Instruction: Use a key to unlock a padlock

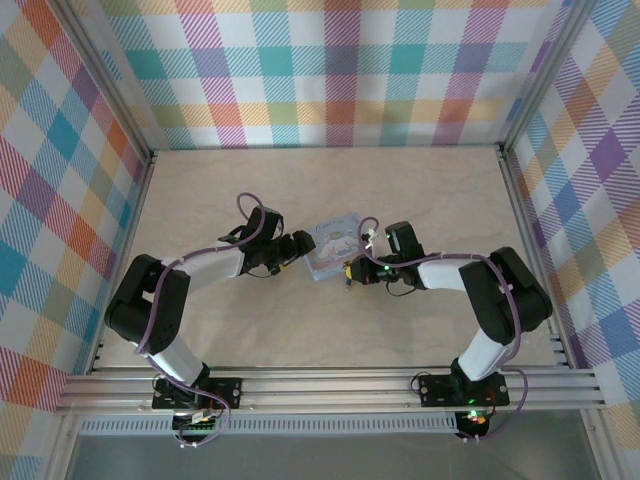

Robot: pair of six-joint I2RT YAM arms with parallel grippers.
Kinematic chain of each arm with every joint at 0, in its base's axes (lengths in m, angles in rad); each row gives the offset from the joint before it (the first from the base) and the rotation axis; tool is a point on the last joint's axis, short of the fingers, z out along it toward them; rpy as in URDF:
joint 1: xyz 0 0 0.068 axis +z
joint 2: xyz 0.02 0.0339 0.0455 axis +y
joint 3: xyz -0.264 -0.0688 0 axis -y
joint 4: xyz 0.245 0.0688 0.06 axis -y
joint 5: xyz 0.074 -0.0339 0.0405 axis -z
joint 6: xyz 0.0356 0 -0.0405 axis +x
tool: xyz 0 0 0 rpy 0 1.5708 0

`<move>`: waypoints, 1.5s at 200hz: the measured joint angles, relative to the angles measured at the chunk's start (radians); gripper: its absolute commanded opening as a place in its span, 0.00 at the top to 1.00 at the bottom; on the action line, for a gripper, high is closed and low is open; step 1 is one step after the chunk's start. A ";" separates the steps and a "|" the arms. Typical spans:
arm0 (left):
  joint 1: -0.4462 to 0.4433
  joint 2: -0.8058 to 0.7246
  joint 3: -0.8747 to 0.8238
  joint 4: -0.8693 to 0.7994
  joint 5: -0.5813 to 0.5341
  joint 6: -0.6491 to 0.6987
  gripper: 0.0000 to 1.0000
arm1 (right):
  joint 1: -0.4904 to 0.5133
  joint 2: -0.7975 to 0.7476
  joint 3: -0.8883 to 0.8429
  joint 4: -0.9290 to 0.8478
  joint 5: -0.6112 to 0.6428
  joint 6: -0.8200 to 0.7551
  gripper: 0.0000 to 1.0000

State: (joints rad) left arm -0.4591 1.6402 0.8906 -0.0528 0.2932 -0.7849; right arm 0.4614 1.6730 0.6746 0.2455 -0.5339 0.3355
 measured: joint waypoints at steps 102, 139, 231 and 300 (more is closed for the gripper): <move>0.000 -0.014 -0.011 0.000 -0.016 0.000 0.18 | -0.017 -0.026 -0.051 0.091 0.008 0.136 1.00; 0.000 -0.014 -0.011 0.000 -0.019 0.000 0.18 | -0.017 -0.026 -0.060 0.127 0.011 0.224 1.00; 0.000 -0.014 -0.011 0.001 -0.026 0.000 0.18 | -0.018 -0.018 -0.093 0.232 0.030 0.402 1.00; 0.000 -0.014 -0.011 0.002 -0.026 0.000 0.18 | -0.018 -0.017 -0.093 0.256 0.073 0.518 1.00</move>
State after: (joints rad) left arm -0.4591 1.6264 0.8791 -0.0509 0.2672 -0.7853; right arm 0.4435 1.6562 0.5812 0.5018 -0.4610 0.8532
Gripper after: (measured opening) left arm 0.823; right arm 0.066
